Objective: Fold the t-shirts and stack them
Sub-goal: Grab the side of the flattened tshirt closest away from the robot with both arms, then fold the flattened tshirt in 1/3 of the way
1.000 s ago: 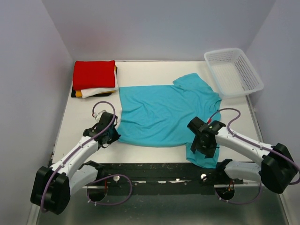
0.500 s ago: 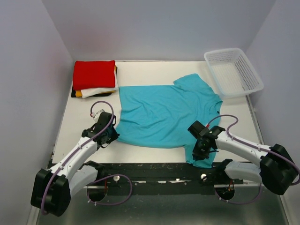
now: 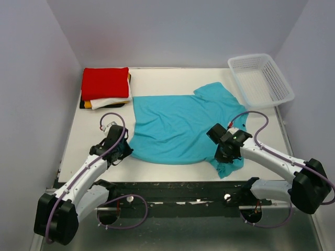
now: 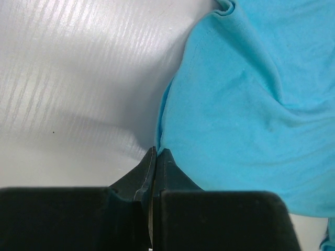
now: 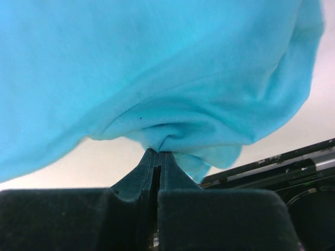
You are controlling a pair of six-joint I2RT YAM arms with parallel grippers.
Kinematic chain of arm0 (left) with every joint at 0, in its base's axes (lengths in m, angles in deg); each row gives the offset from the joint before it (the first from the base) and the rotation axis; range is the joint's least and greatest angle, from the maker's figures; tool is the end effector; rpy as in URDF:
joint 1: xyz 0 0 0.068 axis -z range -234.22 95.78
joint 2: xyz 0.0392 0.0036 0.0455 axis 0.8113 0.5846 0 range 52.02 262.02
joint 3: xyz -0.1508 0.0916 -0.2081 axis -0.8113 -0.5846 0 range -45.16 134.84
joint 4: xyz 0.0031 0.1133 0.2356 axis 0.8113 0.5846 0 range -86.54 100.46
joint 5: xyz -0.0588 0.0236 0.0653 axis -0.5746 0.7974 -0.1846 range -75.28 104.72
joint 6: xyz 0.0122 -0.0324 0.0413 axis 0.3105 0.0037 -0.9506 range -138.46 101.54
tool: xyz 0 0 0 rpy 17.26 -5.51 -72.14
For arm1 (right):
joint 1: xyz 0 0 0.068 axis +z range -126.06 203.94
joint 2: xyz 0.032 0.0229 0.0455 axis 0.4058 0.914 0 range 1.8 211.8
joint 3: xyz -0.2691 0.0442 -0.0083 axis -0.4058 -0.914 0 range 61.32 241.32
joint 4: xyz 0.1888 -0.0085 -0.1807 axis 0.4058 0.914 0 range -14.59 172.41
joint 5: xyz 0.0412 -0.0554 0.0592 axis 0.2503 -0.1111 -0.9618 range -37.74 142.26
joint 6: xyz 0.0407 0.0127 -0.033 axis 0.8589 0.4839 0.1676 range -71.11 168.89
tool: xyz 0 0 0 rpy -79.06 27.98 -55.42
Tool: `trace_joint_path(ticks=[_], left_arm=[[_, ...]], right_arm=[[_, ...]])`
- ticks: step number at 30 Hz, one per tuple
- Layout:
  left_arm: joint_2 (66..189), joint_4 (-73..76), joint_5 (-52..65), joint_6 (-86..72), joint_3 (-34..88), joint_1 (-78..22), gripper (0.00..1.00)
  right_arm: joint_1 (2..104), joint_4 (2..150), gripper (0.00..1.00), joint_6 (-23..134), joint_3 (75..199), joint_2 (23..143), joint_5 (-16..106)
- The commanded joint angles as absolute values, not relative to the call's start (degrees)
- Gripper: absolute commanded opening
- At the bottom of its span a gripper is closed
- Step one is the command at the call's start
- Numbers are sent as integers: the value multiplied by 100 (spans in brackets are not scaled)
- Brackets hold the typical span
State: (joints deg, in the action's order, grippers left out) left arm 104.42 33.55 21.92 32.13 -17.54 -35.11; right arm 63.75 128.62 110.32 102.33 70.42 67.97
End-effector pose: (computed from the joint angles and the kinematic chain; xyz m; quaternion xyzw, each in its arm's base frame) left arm 0.1616 -0.0513 0.1850 -0.2763 0.9107 -0.1230 0.2814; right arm 0.1489 0.1116 0.1921 0.1959 0.9679 -0.0251 0.1556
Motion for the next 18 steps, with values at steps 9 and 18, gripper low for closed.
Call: trace_joint_path(ticks=[9, 18], left_arm=[[10450, 3307, 1936, 3240, -1337, -3578, 0], [11137, 3164, 1812, 3310, -813, -3903, 0]], right_arm=[[6388, 13499, 1, 9941, 11740, 7797, 8585], [6056, 12480, 1, 8592, 12420, 8278, 8829]])
